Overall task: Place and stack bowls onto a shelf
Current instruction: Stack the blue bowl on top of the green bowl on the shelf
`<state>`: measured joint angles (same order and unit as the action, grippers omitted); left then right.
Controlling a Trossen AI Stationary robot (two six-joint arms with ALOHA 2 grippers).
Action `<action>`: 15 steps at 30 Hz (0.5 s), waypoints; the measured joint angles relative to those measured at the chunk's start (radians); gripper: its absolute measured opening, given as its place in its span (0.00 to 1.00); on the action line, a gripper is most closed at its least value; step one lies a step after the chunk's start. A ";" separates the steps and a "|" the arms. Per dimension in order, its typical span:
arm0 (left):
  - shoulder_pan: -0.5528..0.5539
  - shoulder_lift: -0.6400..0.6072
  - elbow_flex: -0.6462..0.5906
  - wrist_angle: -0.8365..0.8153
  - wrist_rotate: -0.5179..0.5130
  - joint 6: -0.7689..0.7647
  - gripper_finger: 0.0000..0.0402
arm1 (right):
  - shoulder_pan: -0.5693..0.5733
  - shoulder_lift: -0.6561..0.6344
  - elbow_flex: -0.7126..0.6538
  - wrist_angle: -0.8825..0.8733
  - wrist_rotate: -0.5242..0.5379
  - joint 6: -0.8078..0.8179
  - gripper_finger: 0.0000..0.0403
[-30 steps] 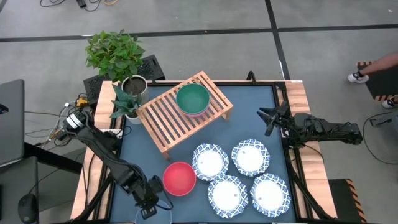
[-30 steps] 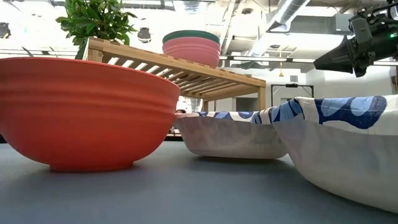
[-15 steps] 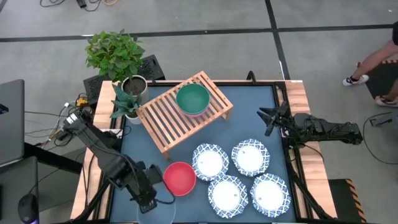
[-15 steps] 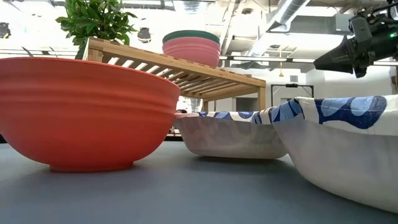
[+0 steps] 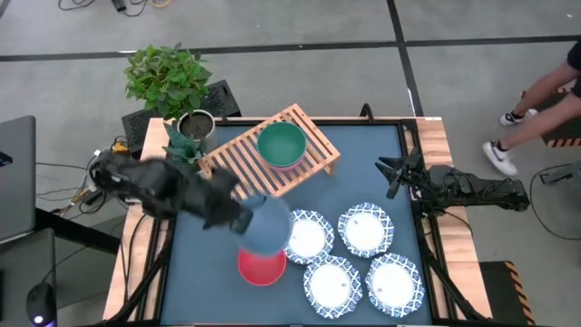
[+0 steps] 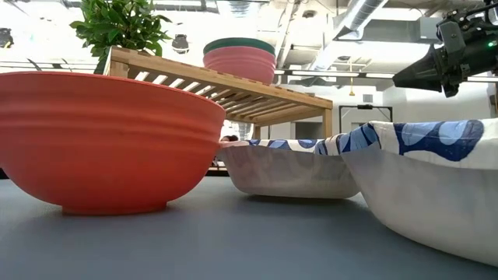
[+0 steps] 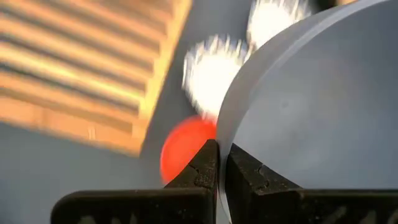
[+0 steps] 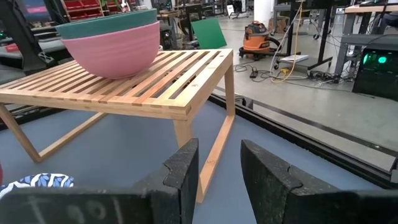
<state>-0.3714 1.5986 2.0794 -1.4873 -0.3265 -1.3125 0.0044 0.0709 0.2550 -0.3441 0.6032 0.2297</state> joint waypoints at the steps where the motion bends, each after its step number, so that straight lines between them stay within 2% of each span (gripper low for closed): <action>1: 0.028 0.000 0.033 0.000 -0.020 0.012 0.00 | 0.000 0.000 0.000 0.000 0.000 -0.001 0.36; 7: 0.209 -0.002 0.196 -0.009 -0.135 0.032 0.00 | 0.000 0.000 0.000 0.000 0.000 -0.002 0.36; 11: 0.346 -0.001 0.252 0.000 -0.109 0.101 0.00 | 0.000 0.000 0.000 -0.001 0.000 -0.003 0.36; 15: 0.462 -0.001 0.258 0.018 -0.050 0.158 0.00 | 0.000 0.000 0.000 -0.001 0.000 -0.003 0.36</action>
<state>0.0909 1.5978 2.3375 -1.4689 -0.3763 -1.1548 0.0044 0.0710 0.2550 -0.3452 0.6033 0.2264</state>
